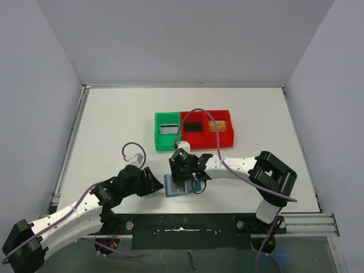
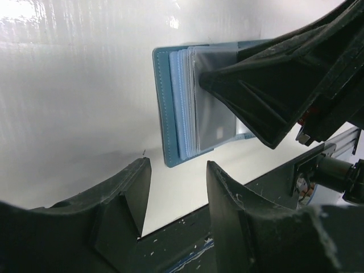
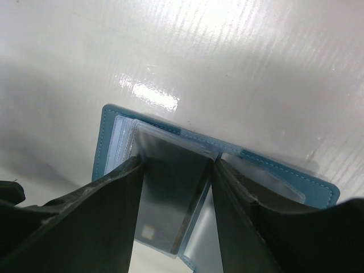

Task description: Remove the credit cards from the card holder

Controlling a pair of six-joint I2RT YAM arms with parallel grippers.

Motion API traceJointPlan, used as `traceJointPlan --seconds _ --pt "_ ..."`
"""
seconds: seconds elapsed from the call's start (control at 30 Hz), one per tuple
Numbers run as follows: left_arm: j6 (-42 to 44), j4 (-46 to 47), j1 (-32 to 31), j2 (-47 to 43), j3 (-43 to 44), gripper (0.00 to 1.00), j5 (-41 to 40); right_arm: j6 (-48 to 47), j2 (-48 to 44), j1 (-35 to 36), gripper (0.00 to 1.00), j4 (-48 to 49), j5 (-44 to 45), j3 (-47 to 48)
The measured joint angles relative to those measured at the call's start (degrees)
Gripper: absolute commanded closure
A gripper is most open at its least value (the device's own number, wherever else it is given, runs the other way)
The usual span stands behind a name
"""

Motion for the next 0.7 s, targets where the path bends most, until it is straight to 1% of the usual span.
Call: traceJointPlan --seconds 0.33,0.37,0.5,0.63,0.7 --pt "0.55 -0.35 0.0 3.1 0.98 0.57 3.04 -5.86 0.0 0.0 0.53 2.12 -3.3 -0.42" --pt "0.52 -0.17 0.0 3.26 0.98 0.57 3.15 -6.19 0.0 0.0 0.51 2.21 -3.56 -0.44" --pt "0.39 0.55 0.0 3.54 0.98 0.57 3.78 -7.43 0.0 0.02 0.38 1.95 -4.17 -0.28" --pt "0.15 1.38 0.0 3.58 0.98 0.57 3.85 -7.41 0.13 0.02 0.3 -1.75 -3.63 1.49" --pt "-0.2 1.88 0.0 3.65 0.98 0.57 3.65 -7.04 0.61 0.09 0.3 -4.2 -3.26 2.73"
